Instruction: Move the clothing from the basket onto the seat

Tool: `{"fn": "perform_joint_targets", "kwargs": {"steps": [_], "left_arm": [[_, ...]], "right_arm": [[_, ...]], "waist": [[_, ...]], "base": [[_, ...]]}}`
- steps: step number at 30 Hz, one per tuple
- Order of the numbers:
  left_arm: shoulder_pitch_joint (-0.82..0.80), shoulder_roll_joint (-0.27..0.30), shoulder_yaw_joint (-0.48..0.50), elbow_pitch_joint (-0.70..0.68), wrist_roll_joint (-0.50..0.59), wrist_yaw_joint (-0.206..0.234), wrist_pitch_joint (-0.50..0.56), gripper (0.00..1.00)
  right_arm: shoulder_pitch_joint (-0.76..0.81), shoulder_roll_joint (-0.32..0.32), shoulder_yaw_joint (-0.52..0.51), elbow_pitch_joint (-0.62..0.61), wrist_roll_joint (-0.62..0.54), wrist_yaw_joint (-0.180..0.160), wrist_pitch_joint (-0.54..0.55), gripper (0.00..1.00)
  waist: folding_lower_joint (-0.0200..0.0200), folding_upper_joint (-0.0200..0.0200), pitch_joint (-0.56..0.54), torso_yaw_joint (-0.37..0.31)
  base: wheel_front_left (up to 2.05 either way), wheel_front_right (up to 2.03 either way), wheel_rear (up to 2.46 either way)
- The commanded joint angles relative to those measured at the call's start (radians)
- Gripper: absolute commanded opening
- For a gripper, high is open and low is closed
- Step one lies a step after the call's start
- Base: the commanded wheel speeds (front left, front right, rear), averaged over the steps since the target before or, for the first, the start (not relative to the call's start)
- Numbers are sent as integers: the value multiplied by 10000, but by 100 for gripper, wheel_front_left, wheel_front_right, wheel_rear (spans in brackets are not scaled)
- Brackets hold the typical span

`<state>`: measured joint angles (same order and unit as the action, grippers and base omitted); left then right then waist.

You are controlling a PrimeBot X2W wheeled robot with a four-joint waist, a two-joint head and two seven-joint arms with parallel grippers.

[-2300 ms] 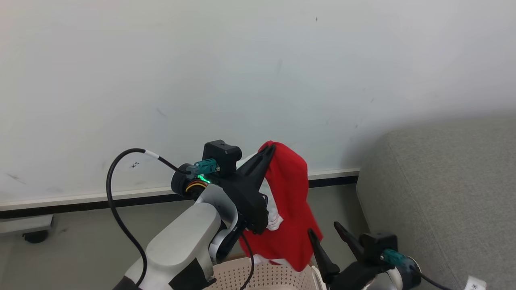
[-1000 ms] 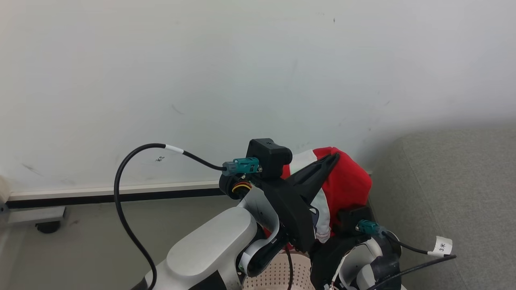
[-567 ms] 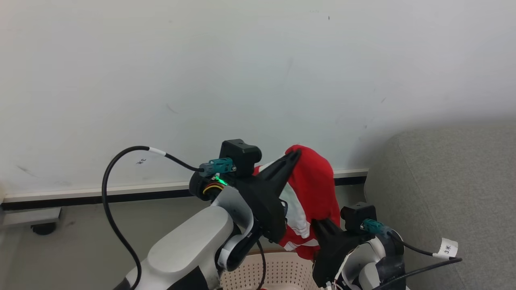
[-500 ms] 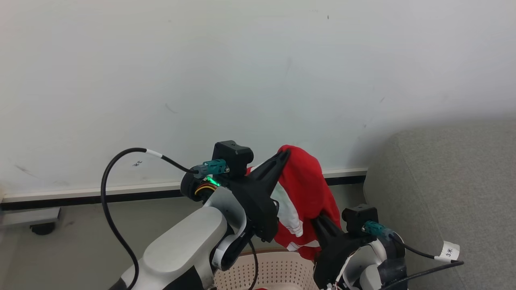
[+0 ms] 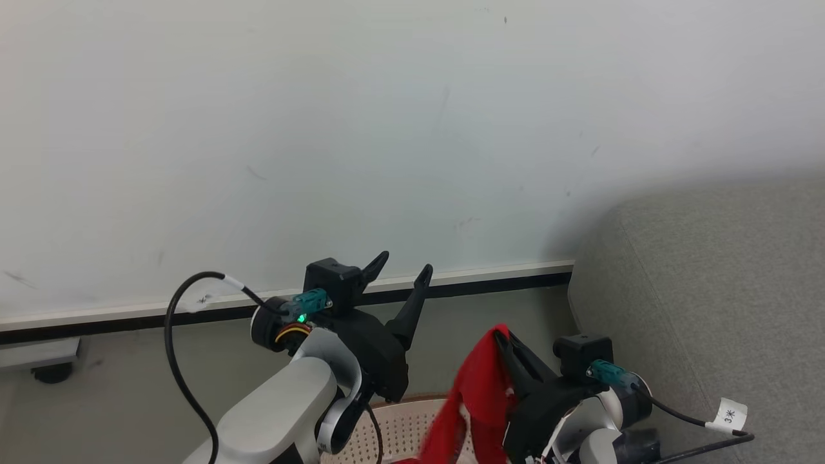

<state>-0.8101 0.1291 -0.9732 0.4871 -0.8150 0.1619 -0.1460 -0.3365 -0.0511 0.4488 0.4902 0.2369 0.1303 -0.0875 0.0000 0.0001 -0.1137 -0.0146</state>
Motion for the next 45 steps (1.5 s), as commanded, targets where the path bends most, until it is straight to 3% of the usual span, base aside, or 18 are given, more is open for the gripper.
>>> {"fn": "perform_joint_targets", "kwargs": {"steps": [1,13,21,34,45], "left_arm": [[309,117,70,98,34,67,-268,100],[2396,1096,1130,-844,418,434,-1193,100],[4273,1506,2228,-2070,1450,273,-1207,100],[6739,849,4091,-3245,2620,-349,-1203,100],[7256,426,4773,-3504,3485,-885,-1202,100]], "right_arm": [[110,13,-30,-164,-75,8,23,0],[684,12,-646,-781,-511,8,231,0],[943,11,-1014,-1263,-769,8,412,0],[1284,9,-1422,-2219,-1071,8,746,0],[880,-21,-1341,-2552,-1156,6,927,0]], "waist": [[0,-1,-6,-35],[0,-1,-12,-73],[0,-1,61,-179],[0,-1,174,-425],[0,-1,382,-823]], "base": [[0,0,0],[0,0,0],[0,0,0],[0,0,0],[0,0,0]]}}
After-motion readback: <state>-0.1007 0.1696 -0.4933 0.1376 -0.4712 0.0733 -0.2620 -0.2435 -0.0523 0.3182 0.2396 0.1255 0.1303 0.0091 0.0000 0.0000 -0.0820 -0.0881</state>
